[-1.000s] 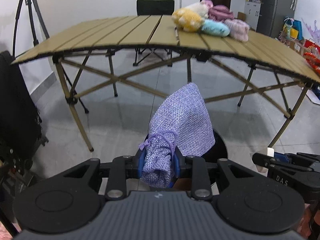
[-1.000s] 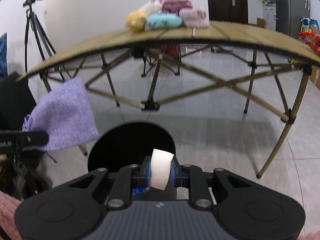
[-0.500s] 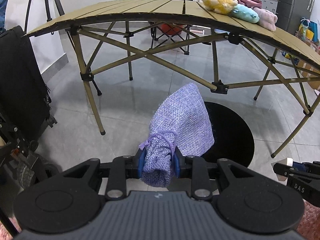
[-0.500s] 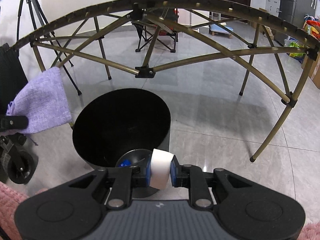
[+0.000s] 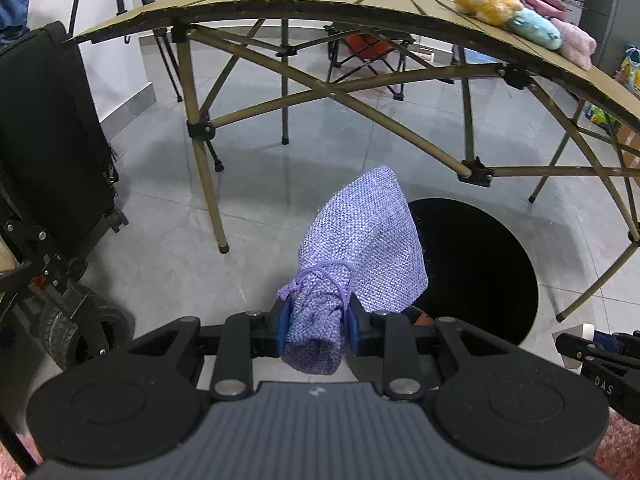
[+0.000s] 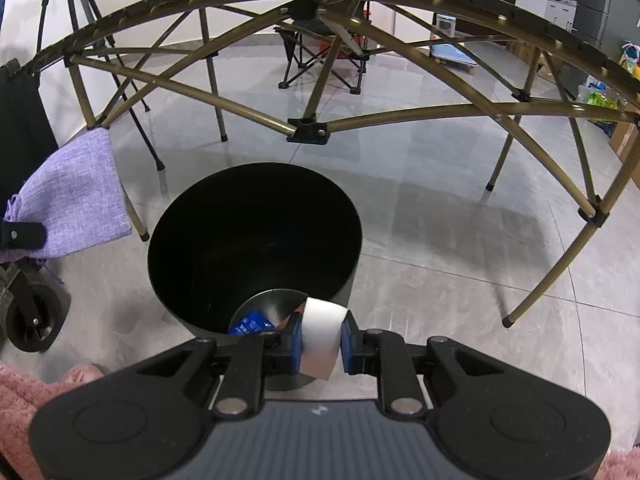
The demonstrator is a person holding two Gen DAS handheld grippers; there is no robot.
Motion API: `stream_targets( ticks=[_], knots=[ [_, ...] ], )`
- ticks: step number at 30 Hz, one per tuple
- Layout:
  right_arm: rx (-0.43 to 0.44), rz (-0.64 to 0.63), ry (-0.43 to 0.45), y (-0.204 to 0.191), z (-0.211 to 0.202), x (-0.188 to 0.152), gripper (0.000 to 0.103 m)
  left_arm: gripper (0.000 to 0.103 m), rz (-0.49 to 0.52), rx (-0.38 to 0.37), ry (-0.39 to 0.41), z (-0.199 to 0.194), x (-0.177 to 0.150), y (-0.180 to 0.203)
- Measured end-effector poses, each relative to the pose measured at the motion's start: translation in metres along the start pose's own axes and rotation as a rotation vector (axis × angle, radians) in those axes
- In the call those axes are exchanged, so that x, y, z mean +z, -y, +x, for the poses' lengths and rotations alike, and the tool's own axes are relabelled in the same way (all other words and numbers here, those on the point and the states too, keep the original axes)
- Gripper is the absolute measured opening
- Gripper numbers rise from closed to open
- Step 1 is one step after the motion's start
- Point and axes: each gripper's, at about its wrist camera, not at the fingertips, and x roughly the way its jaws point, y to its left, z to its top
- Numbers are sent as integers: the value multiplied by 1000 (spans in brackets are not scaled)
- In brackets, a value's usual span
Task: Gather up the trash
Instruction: 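Lower the tape roll into the bin and open the right tool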
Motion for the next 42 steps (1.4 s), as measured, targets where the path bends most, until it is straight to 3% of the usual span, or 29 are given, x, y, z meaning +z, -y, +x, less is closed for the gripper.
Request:
stream_targets(
  ticks=[14, 28, 42],
  knots=[
    [9, -38, -23, -11, 18, 45, 18, 28, -74, 24, -19, 13, 22, -18],
    [45, -79, -107, -39, 65, 89, 18, 28, -135, 39, -17, 29, 57, -32],
    [53, -13, -209, -43, 117, 95, 18, 28, -134, 71, -34, 51, 75, -26]
  ],
)
